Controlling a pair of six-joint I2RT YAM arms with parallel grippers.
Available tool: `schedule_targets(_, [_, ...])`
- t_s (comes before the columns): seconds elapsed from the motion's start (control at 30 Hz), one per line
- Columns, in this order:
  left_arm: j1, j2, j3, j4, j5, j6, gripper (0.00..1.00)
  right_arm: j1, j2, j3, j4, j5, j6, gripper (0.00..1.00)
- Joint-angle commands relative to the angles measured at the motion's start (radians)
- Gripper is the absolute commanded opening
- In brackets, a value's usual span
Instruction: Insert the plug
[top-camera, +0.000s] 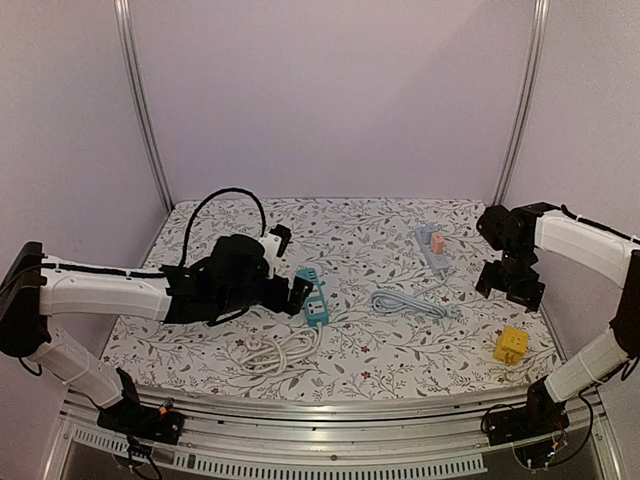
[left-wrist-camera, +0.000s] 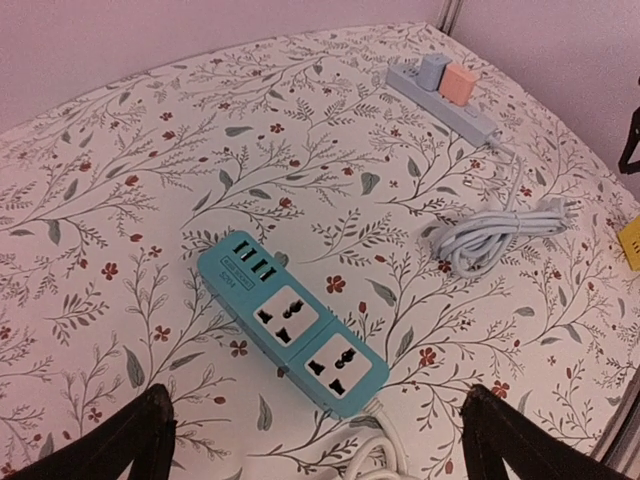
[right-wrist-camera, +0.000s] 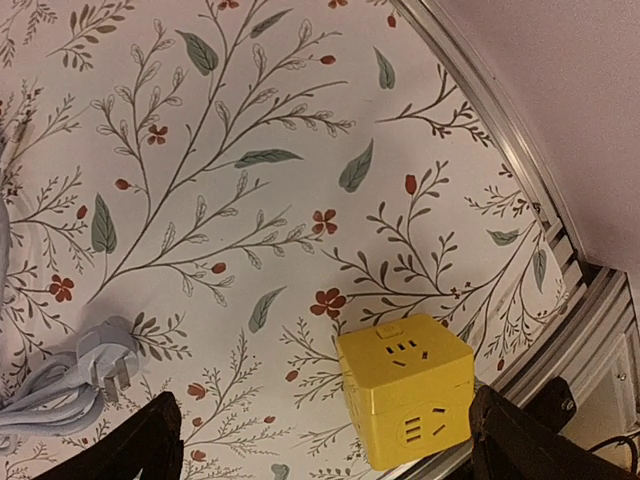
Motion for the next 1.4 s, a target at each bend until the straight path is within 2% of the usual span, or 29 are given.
schedule_targets(0.0, [0.002,-0.016,-0.032,0.043,0.022,0.029,1.0,0.005,-0.016,-0.026,-0.137,0.01,0.105,0.99])
schedule_targets(0.1, [0.012,-0.019,-0.041,0.049,0.03,0.031,0.99,0.005,-0.007,-0.104,-0.141,-0.007,0.138,0.99])
schedule_targets(0.23, [0.021,-0.015,-0.053,0.072,0.051,0.035,1.0,0.005,-0.079,-0.219,-0.071,-0.061,0.153,0.99])
schedule_targets(0.47, [0.041,0.009,-0.048,0.079,0.076,0.033,1.0,0.003,-0.129,-0.266,-0.039,-0.084,0.139,0.98])
schedule_targets(0.67, [0.047,0.007,-0.054,0.085,0.085,0.029,0.99,0.003,-0.095,-0.292,-0.005,-0.082,0.144,0.88])
schedule_targets(0.87, [0.048,0.01,-0.057,0.086,0.09,0.028,1.0,0.003,-0.133,-0.301,0.012,-0.091,0.145,0.79])
schedule_targets(1.17, [0.048,0.014,-0.059,0.091,0.093,0.028,0.99,0.004,-0.106,-0.301,0.078,-0.132,0.119,0.57])
schedule_targets(1.3, [0.05,0.019,-0.058,0.096,0.099,0.027,0.99,0.003,-0.122,-0.289,0.149,-0.168,0.083,0.59])
schedule_targets(1.37, [0.05,0.021,-0.057,0.097,0.103,0.028,1.0,0.004,-0.125,-0.29,0.163,-0.177,0.072,0.68])
